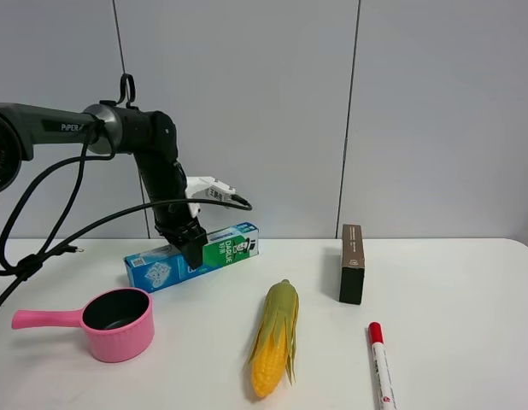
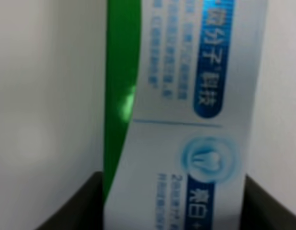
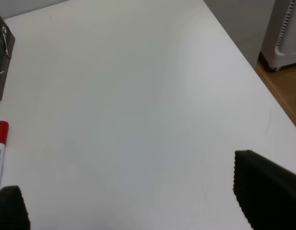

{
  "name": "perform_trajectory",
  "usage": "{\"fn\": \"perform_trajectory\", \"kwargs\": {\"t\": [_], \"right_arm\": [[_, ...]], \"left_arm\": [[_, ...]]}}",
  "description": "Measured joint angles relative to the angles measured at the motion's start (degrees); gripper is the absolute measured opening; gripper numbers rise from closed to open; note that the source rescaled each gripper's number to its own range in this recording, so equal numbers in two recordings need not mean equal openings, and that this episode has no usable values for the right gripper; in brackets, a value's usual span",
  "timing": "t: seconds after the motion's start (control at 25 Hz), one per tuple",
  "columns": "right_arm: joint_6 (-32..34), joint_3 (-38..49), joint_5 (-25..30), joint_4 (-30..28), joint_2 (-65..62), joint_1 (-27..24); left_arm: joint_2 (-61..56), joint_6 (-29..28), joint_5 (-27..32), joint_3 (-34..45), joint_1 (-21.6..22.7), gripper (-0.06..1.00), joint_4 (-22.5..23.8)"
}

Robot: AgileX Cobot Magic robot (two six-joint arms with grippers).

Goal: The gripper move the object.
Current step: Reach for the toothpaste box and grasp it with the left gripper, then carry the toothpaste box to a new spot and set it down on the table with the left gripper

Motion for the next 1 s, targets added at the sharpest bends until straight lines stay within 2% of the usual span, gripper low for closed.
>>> {"fn": "perform_trajectory", "kwargs": {"t": [0.04, 0.08, 0.4, 0.56, 0.72, 1.0], "right_arm": [[0.00, 0.00, 0.00, 0.00, 0.00, 0.00], [0.00, 0.00, 0.00, 0.00, 0.00, 0.00], [0.00, 0.00, 0.00, 0.00, 0.00, 0.00], [0.00, 0.00, 0.00, 0.00, 0.00, 0.00], [0.00, 0.00, 0.00, 0.00, 0.00, 0.00], [0.00, 0.00, 0.00, 0.00, 0.00, 0.00]], "left_arm": [[0.07, 0.24, 0.00, -0.07, -0.14, 0.01, 0.00], [0.13, 0.48, -0.08, -0.18, -0.29, 0.00, 0.06], [-0.21, 3.12, 2.28, -1.03, -2.94, 0.00, 1.33], [-2.29, 3.12, 5.73, -3.38, -4.62, 0.00, 4.04], [-5.69, 3.05, 6.43, -7.79, -6.36, 0.00, 7.56], [-12.70, -3.71, 6.88, -12.56, -11.38, 0.00, 8.51]]}}
